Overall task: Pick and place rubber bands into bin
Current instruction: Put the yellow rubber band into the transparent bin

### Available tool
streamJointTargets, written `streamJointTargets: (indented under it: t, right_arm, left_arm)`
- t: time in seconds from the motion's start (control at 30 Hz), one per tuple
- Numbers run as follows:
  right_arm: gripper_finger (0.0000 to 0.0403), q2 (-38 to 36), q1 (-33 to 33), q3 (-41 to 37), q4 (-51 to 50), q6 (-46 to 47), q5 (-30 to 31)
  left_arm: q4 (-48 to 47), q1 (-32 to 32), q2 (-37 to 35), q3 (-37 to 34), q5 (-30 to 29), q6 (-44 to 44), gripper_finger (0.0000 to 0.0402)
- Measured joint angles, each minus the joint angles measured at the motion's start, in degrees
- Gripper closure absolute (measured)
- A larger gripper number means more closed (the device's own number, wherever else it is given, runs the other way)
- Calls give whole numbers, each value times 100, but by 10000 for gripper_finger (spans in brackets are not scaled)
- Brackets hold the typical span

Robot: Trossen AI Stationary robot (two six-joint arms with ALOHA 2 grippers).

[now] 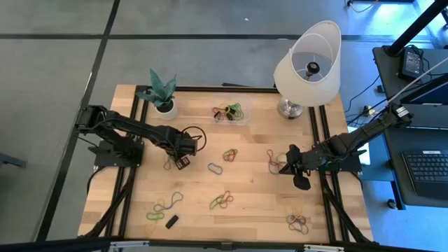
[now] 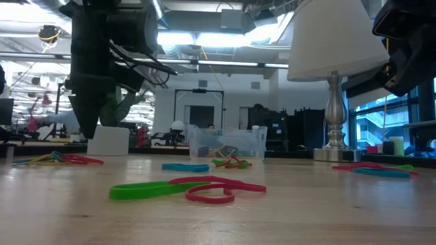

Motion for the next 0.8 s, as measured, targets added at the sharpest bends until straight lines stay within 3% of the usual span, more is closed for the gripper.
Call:
streamJointTargets:
  t: [0.4,0.67,0.8]
  right_arm:
    - [398,2,0,0,41,13,-1]
    - [398,2,0,0,113,172,-2]
    - [398,2,0,0,116,179,-2]
  left_arm:
    - [267,24,498,-1,-9,1863,340]
    - [375,24,1176,30,210,2135,345]
    - [362,31,1264,38,386,2019,370]
